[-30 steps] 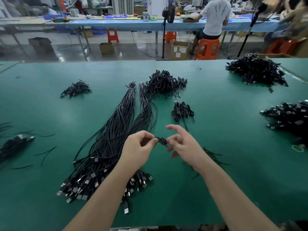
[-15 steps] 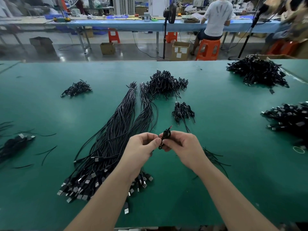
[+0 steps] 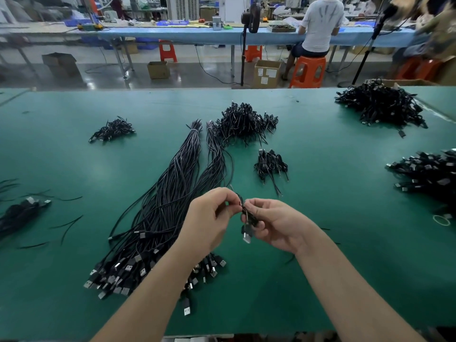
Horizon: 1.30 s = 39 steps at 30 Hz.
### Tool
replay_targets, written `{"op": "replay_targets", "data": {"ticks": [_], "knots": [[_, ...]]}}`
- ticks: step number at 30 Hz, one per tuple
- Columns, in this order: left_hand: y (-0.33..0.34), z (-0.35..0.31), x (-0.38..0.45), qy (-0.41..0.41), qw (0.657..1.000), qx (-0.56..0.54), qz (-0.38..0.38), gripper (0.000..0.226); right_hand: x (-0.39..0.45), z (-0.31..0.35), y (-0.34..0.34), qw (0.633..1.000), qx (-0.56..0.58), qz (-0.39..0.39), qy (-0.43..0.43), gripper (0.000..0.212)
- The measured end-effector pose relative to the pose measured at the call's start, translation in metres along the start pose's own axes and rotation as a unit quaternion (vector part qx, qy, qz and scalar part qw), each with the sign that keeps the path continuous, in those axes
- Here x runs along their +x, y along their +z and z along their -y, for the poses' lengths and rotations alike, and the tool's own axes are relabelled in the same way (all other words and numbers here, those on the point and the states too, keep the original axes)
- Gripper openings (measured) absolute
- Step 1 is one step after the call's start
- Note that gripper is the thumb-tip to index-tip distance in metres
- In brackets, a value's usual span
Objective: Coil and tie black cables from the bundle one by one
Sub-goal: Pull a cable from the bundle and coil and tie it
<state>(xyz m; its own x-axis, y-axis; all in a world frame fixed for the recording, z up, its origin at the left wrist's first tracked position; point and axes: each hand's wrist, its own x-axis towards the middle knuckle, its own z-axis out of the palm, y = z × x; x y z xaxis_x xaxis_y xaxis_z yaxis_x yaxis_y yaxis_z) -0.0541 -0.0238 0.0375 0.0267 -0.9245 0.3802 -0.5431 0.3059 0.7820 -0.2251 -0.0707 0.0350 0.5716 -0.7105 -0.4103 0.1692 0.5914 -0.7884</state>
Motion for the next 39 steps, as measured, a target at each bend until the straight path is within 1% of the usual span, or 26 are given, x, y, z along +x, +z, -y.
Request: {"op": "replay_targets", "data": {"ticks": [2, 3, 8, 11, 14, 16, 17, 19, 23, 26, 28, 31, 34, 35, 36, 39], "knots": [[0.0, 0.001, 0.001, 0.03, 0.999, 0.009, -0.007, 0.017, 0.0, -0.002, 0.0, 0.999, 0.034, 0.011, 0.005, 0.017], [0.0, 0.001, 0.001, 0.027, 1.0, 0.008, -0.008, 0.016, 0.0, -0.002, 0.001, 0.999, 0.036, 0.01, 0.002, 0.017], [0.002, 0.003, -0.002, -0.057, 0.998, -0.027, -0.006, 0.019, -0.002, -0.002, 0.001, 1.0, 0.0, -0.005, -0.031, 0.014], [0.003, 0.002, -0.002, -0.121, 0.988, -0.095, -0.017, 0.011, 0.0, -0.004, 0.005, 0.993, -0.059, -0.03, -0.096, 0.002], [0.002, 0.0, -0.002, -0.201, 0.961, -0.19, -0.029, 0.004, -0.001, -0.008, 0.005, 0.968, -0.176, -0.031, -0.174, 0.02], [0.002, 0.0, -0.001, -0.252, 0.935, -0.249, -0.03, 0.005, -0.001, -0.011, 0.004, 0.944, -0.255, -0.029, -0.206, 0.031], [0.002, 0.001, -0.001, -0.265, 0.927, -0.263, -0.032, 0.005, -0.001, -0.012, 0.004, 0.932, -0.288, -0.036, -0.217, 0.034], [0.003, 0.003, -0.001, -0.274, 0.925, -0.26, -0.034, 0.005, 0.0, -0.014, 0.005, 0.91, -0.333, -0.065, -0.239, 0.035], [0.008, 0.009, -0.002, -0.25, 0.953, -0.169, -0.027, 0.01, 0.002, -0.015, 0.006, 0.894, -0.33, -0.109, -0.282, 0.027], [0.009, 0.009, -0.003, -0.225, 0.961, -0.159, -0.035, 0.006, 0.003, -0.013, 0.006, 0.877, -0.338, -0.133, -0.313, 0.024], [0.009, 0.008, -0.004, -0.216, 0.963, -0.159, -0.039, 0.005, 0.003, -0.013, 0.005, 0.881, -0.332, -0.134, -0.308, 0.026], [0.008, 0.01, -0.004, -0.202, 0.965, -0.164, -0.033, 0.013, 0.001, -0.013, 0.004, 0.891, -0.328, -0.13, -0.286, 0.027], [0.008, 0.01, -0.006, -0.184, 0.97, -0.16, -0.012, 0.016, 0.001, -0.011, 0.001, 0.894, -0.33, -0.131, -0.273, 0.011], [0.008, 0.011, -0.006, -0.177, 0.971, -0.159, -0.009, 0.016, 0.0, -0.01, 0.002, 0.901, -0.32, -0.124, -0.263, 0.006], [0.008, 0.01, -0.006, -0.169, 0.973, -0.158, -0.009, 0.016, -0.001, -0.009, 0.002, 0.913, -0.3, -0.115, -0.252, 0.005], [0.007, 0.008, -0.006, -0.139, 0.977, -0.159, -0.007, 0.021, -0.005, -0.007, 0.005, 0.961, -0.176, -0.076, -0.199, 0.016]]}}
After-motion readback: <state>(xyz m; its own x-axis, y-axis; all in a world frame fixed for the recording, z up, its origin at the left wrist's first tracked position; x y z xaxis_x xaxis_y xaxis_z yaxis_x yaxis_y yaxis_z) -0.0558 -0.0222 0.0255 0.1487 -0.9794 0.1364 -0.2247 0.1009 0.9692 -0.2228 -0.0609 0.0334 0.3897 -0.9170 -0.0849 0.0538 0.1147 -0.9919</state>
